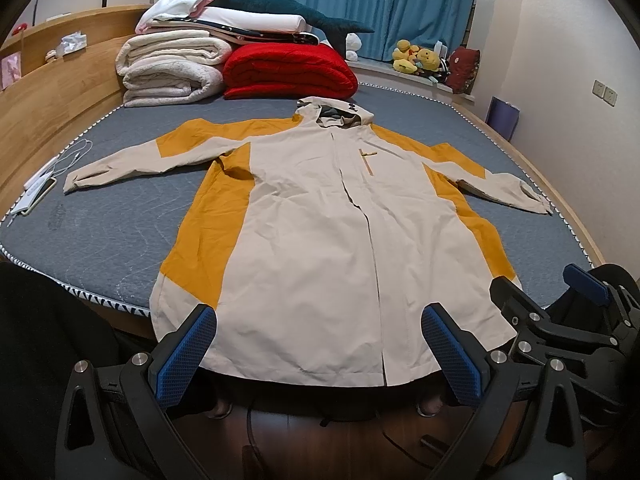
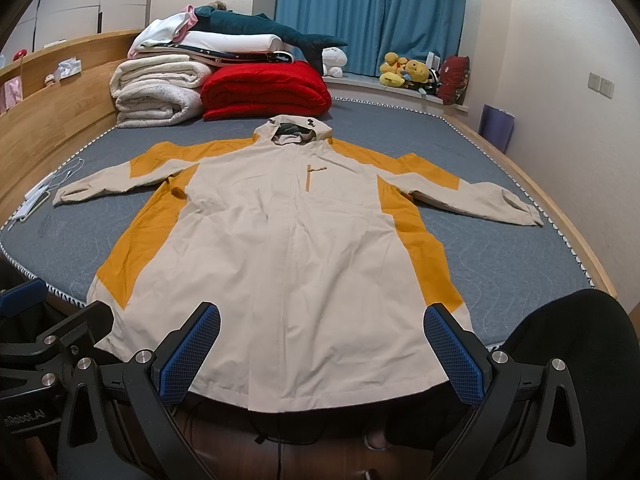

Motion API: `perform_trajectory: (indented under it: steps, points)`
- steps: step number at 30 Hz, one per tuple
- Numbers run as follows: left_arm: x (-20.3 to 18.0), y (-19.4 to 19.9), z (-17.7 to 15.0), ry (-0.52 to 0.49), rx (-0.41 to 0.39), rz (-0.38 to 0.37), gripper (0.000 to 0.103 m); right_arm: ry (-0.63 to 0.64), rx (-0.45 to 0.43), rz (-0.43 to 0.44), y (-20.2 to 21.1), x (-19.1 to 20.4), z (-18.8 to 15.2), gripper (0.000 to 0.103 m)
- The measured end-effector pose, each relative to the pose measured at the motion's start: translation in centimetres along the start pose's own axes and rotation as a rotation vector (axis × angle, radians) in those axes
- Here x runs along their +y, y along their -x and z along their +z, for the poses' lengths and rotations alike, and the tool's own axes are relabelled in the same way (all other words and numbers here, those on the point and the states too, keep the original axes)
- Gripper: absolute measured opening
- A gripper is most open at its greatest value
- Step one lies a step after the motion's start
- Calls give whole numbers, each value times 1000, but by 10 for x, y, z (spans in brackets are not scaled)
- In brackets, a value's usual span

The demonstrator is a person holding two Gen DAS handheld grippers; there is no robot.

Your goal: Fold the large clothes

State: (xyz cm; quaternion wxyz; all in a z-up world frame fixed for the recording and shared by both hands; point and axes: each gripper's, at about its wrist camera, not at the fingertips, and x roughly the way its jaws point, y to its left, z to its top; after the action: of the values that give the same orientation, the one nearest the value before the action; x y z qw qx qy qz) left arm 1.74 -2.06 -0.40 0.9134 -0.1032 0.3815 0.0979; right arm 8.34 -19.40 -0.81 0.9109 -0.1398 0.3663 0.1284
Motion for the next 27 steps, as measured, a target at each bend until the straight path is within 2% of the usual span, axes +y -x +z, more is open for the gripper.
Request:
perform_trajectory:
  steps: [4,8,14,17,22,25,27]
  points:
    - [-4,5,8,-13,-16,-8,100,-2,-1,2,0,0,0,101]
    - [-6,16,22,-43,-75,15,100,-5,-20,11,5,2,9,101]
    - [-2,24,63,-53,-144,10,94,-13,-67,25,16,-3,38,101]
    - [6,16,93,-53,-190,14,79,1,-153,1,25,-13,70,101]
    - [34,-30,140,-46,-202,46,34,5,-248,-40,14,-30,135,101]
    - [60,-63,173,-42,-214,67,24,13,-270,-38,-7,-35,173,101]
    - [84,-89,193,-31,-203,79,24,18,-270,-14,-24,-37,196,100]
